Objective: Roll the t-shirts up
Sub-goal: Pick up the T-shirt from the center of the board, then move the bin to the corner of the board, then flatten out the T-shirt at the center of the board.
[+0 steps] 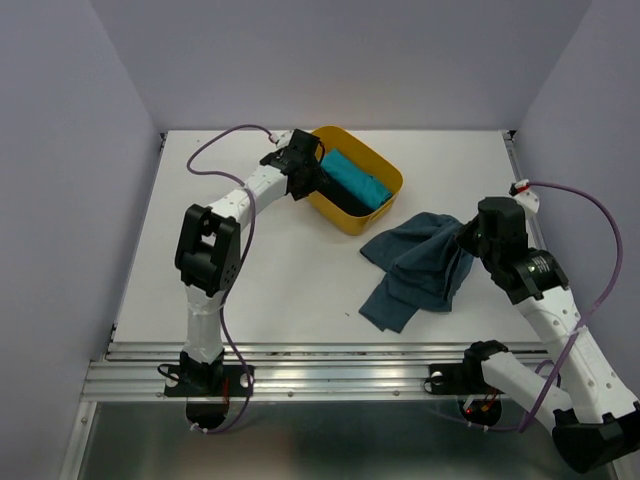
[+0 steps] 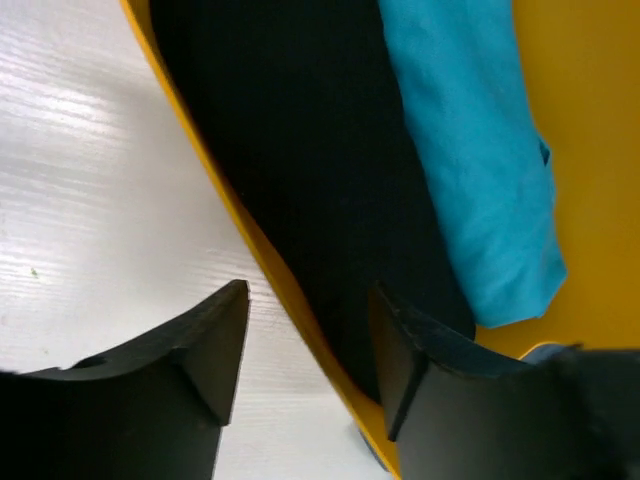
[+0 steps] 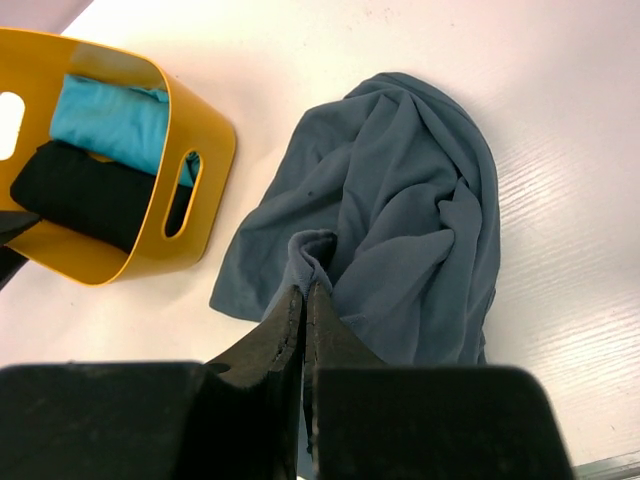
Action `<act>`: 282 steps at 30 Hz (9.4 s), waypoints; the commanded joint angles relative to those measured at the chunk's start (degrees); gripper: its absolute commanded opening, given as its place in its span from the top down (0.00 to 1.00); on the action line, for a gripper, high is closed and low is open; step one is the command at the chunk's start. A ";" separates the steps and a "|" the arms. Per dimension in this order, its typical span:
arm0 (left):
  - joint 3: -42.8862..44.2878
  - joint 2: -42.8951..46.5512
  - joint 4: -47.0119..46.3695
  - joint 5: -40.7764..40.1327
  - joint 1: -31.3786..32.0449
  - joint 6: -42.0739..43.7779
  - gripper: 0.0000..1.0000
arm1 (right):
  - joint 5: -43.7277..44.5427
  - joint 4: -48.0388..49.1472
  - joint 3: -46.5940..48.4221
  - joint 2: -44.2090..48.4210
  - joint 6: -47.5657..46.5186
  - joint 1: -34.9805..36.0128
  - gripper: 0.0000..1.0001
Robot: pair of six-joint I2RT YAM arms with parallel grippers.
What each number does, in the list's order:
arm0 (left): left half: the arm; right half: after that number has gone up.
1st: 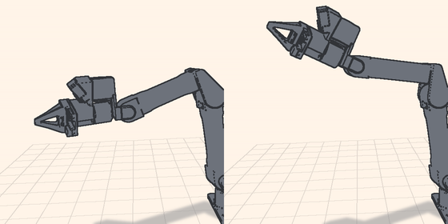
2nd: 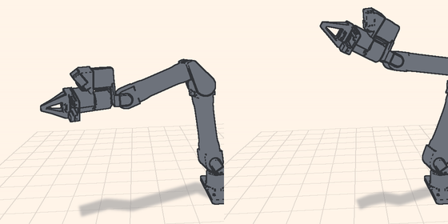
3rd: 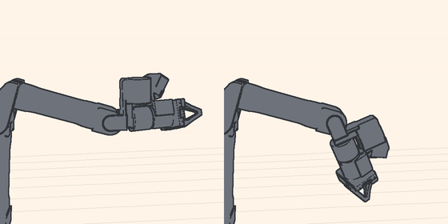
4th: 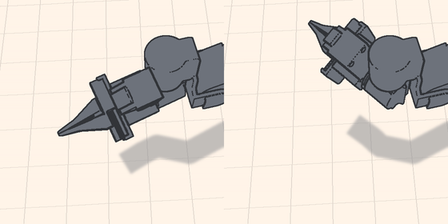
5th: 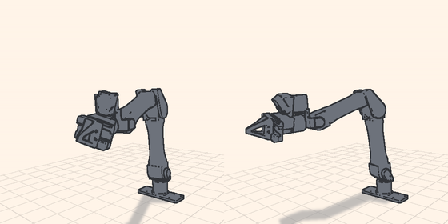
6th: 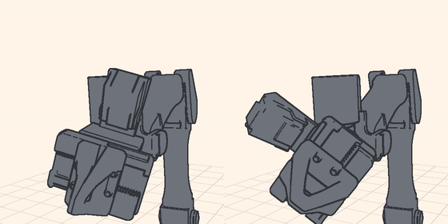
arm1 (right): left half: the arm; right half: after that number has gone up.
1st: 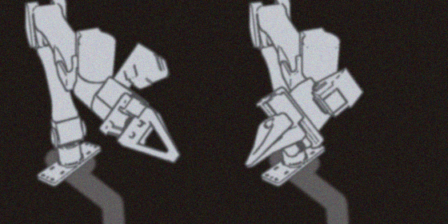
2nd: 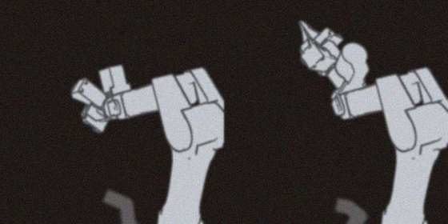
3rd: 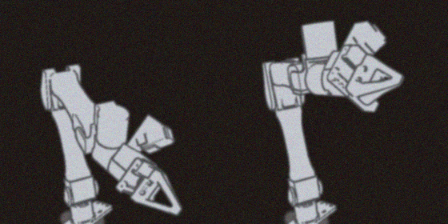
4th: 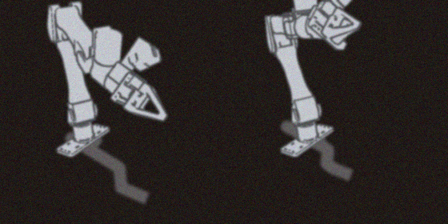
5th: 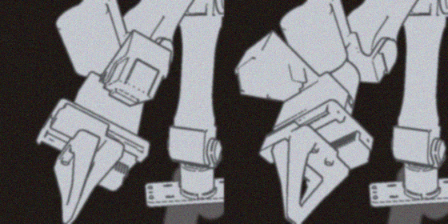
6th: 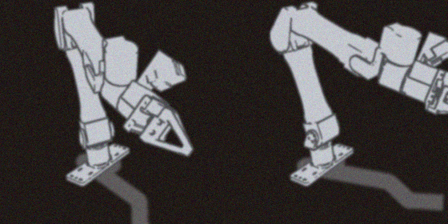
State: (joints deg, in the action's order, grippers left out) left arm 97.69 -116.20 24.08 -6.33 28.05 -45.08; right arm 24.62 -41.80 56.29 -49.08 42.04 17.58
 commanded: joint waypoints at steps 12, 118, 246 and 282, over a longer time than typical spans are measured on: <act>4.00 1.77 1.59 -3.60 -0.37 -2.47 1.00 | 0.16 1.02 1.36 -0.49 0.76 -0.36 0.99; -2.84 40.71 9.06 -18.60 0.06 17.83 0.20 | 3.76 3.15 0.05 -5.32 -8.12 -3.59 0.60; -32.48 39.65 -0.79 4.13 8.15 13.44 0.17 | -5.99 4.62 -10.39 -8.87 6.89 11.68 0.36; -33.70 43.77 2.03 3.86 10.27 11.78 0.17 | -10.92 21.41 2.81 -15.23 -0.81 11.68 0.99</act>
State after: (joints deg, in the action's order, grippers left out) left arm 63.75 -76.93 25.19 -2.37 37.91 -32.62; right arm 15.20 -27.05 49.17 -59.37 47.40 29.28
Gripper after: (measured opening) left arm 0.829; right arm 0.019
